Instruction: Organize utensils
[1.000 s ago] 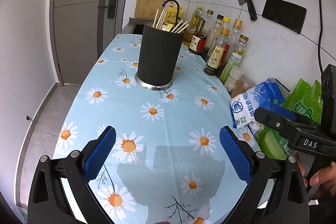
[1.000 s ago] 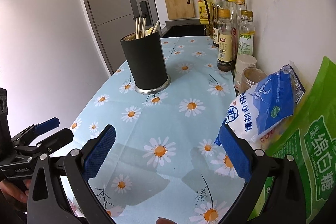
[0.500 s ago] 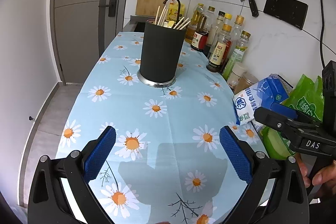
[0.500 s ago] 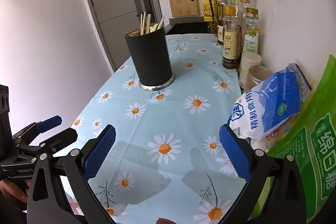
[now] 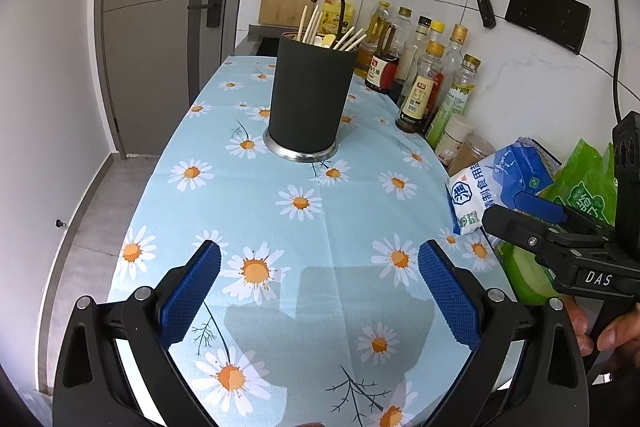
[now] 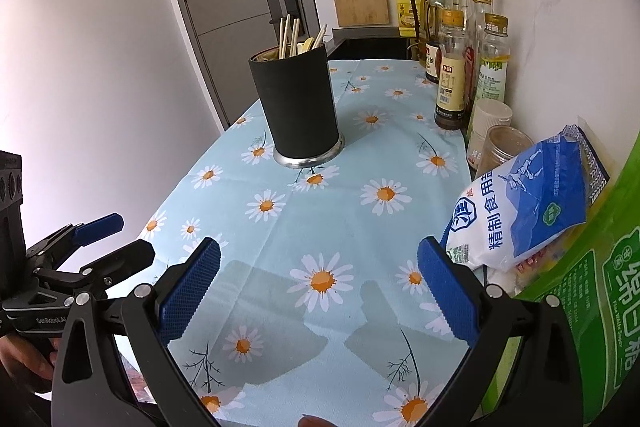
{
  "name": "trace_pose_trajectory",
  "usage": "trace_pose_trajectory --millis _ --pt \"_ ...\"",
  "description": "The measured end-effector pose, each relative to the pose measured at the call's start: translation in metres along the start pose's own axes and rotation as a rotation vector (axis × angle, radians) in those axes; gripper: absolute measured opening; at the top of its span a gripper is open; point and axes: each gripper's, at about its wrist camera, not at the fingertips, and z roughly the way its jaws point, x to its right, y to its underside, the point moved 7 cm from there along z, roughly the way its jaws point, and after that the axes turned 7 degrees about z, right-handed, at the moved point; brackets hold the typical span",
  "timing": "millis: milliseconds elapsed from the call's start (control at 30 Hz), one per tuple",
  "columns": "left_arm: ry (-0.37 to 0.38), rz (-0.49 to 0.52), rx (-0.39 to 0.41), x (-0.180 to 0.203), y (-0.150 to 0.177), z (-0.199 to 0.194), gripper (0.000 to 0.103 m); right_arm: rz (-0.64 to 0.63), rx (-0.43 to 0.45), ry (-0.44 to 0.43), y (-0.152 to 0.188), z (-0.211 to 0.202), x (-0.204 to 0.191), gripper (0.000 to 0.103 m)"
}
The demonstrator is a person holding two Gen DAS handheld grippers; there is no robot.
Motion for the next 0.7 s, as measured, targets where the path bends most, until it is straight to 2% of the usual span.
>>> trace_pose_trajectory --millis 700 --pt "0.01 0.002 -0.012 0.0011 0.0025 0.0028 0.096 -0.001 -0.008 0.002 0.0022 0.0015 -0.0002 0.098"
